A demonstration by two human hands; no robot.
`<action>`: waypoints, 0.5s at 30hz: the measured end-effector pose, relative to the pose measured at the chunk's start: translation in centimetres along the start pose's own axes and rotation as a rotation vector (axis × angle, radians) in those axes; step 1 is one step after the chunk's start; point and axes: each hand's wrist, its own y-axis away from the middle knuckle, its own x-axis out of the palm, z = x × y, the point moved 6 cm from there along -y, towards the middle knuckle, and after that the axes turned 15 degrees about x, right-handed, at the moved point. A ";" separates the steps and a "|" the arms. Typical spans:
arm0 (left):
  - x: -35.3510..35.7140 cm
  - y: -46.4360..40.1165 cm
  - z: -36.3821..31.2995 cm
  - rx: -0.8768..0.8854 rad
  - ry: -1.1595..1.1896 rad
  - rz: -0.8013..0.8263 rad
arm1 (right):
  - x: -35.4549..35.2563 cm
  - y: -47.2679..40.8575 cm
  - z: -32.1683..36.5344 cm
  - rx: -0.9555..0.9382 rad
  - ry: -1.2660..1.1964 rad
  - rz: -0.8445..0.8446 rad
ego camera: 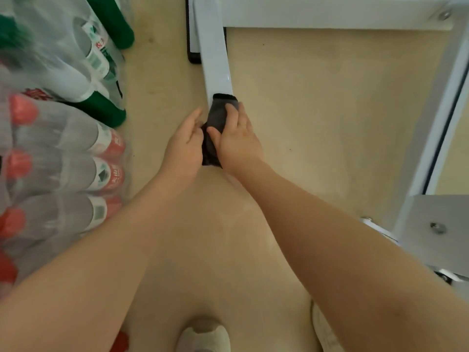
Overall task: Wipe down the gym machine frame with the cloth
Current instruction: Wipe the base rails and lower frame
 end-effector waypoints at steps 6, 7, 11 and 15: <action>-1.5 -2.3 -0.6 0.172 -0.342 0.129 | -1.0 -1.2 1.4 -0.048 0.185 -0.125; -1.3 -2.9 -0.8 0.188 -0.378 0.149 | -0.5 0.0 0.7 -0.055 0.194 -0.116; 0.7 -5.6 -1.6 0.254 -0.525 0.339 | 0.3 1.4 -0.6 -0.059 0.134 -0.060; 0.4 -7.9 -1.9 0.198 -0.498 0.345 | -0.7 -3.7 1.6 -0.074 -0.042 -0.018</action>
